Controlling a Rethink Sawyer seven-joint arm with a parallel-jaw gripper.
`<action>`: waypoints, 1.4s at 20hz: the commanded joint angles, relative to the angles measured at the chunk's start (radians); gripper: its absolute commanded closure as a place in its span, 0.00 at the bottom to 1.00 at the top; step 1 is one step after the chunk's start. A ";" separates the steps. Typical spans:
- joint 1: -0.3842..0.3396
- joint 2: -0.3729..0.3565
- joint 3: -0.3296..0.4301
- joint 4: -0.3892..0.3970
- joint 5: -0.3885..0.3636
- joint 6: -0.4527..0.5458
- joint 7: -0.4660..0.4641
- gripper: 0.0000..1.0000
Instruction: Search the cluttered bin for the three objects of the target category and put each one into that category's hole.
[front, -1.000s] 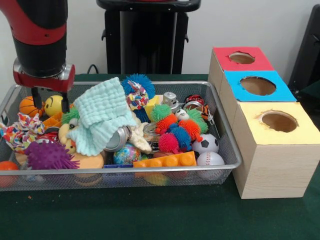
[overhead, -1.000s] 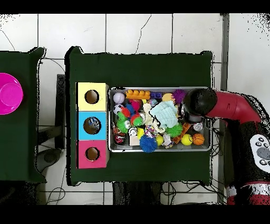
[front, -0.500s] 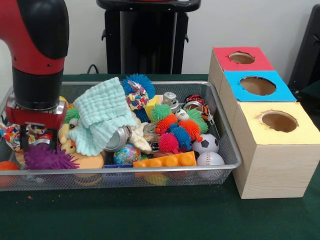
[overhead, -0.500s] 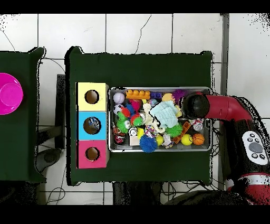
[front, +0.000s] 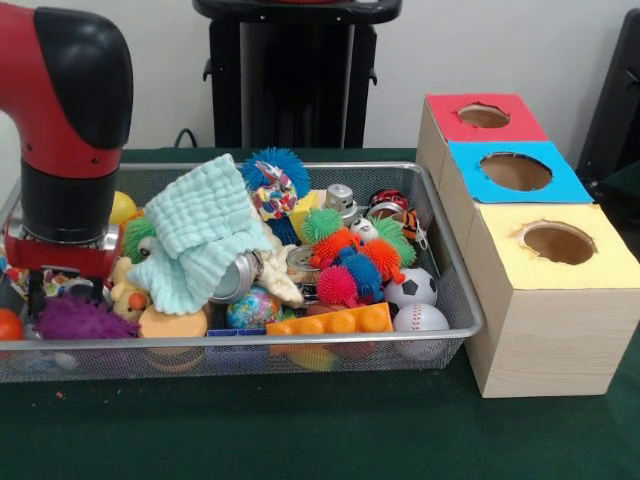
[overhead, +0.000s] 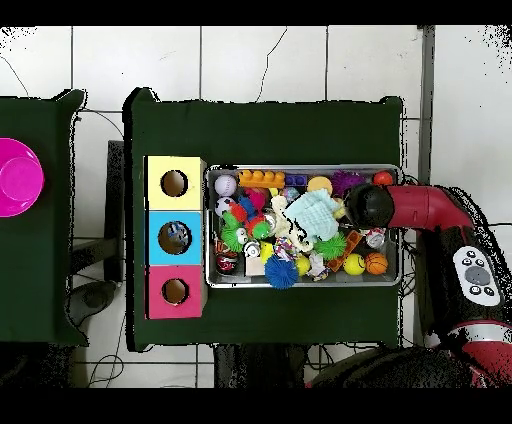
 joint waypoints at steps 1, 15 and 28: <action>-0.014 0.112 0.048 -0.044 -0.109 0.023 -0.331 0.00; 0.000 -0.008 0.103 0.068 0.038 0.198 -0.286 1.00; 0.081 -0.112 0.132 0.165 0.319 0.443 -0.047 1.00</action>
